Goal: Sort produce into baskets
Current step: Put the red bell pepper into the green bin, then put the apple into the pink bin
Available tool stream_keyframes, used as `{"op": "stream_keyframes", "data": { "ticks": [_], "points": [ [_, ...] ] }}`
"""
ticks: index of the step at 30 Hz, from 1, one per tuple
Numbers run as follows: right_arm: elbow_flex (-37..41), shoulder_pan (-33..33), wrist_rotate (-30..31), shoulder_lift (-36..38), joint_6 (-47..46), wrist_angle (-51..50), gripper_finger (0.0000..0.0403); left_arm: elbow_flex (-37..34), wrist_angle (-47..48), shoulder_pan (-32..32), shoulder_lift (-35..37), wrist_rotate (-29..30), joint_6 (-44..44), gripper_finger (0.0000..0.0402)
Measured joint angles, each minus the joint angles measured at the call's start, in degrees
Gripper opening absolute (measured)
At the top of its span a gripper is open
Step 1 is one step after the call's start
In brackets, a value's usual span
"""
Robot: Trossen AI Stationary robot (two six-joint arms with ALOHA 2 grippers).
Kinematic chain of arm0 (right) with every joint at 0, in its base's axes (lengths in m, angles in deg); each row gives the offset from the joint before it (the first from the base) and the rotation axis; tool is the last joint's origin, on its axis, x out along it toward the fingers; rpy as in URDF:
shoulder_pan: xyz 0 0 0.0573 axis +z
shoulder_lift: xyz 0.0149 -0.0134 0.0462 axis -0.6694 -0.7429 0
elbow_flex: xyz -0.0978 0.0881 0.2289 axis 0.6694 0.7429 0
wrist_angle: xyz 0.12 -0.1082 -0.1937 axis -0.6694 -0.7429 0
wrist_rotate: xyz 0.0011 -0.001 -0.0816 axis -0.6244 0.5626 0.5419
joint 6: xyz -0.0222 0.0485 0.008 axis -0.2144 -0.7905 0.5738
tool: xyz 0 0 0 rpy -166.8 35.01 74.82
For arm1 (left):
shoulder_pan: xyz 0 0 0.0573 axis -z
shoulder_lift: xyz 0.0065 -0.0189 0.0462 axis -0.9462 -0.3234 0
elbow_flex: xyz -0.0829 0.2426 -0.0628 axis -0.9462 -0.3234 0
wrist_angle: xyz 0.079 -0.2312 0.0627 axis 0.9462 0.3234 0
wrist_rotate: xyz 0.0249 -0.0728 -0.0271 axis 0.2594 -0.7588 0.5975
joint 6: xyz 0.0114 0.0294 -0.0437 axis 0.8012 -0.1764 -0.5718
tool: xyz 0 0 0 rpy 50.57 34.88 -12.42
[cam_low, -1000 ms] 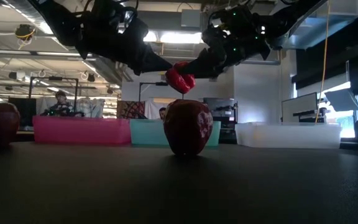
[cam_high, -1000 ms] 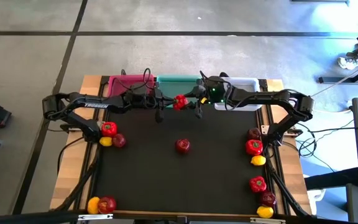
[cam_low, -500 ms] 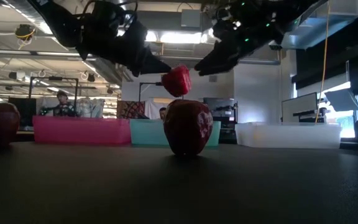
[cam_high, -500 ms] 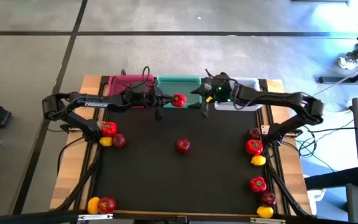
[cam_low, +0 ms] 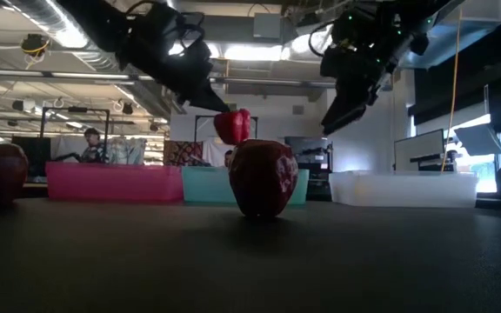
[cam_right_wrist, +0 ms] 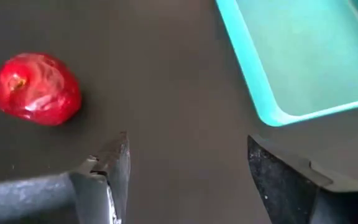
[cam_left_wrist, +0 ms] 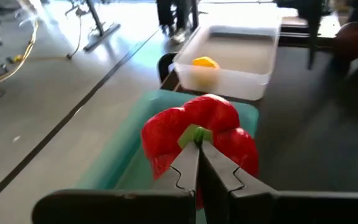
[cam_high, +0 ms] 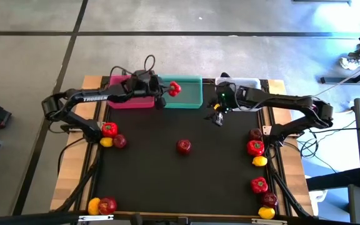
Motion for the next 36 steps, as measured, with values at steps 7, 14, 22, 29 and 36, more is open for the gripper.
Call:
{"op": "stream_keyframes", "data": {
  "ticks": [7,14,22,29,36],
  "points": [
    [6.53,1.08,-0.59,-0.13,-4.41,11.35,0.0253,2.41,3.84,-6.41,-1.26,2.33,-2.72,0.0004],
    [10.09,1.36,0.04,-0.13,-7.42,15.51,0.0253,2.4,2.86,-9.57,-7.09,1.01,-4.64,0.0005],
    [10.09,1.34,0.09,-0.13,-7.8,15.79,0.0253,2.4,1.59,-9.55,-12.3,0.75,-5.17,0.0005],
    [10.09,1.34,0.11,-0.13,-7.8,15.75,0.0253,2.4,-0.73,-9.55,-12.31,0.75,-5.73,0.0005],
    [10.09,1.34,0.09,-0.13,-7.78,15.64,0.0253,2.4,-1.14,-9.12,-12.31,0.75,-5.73,0.0006]
  ]
}}
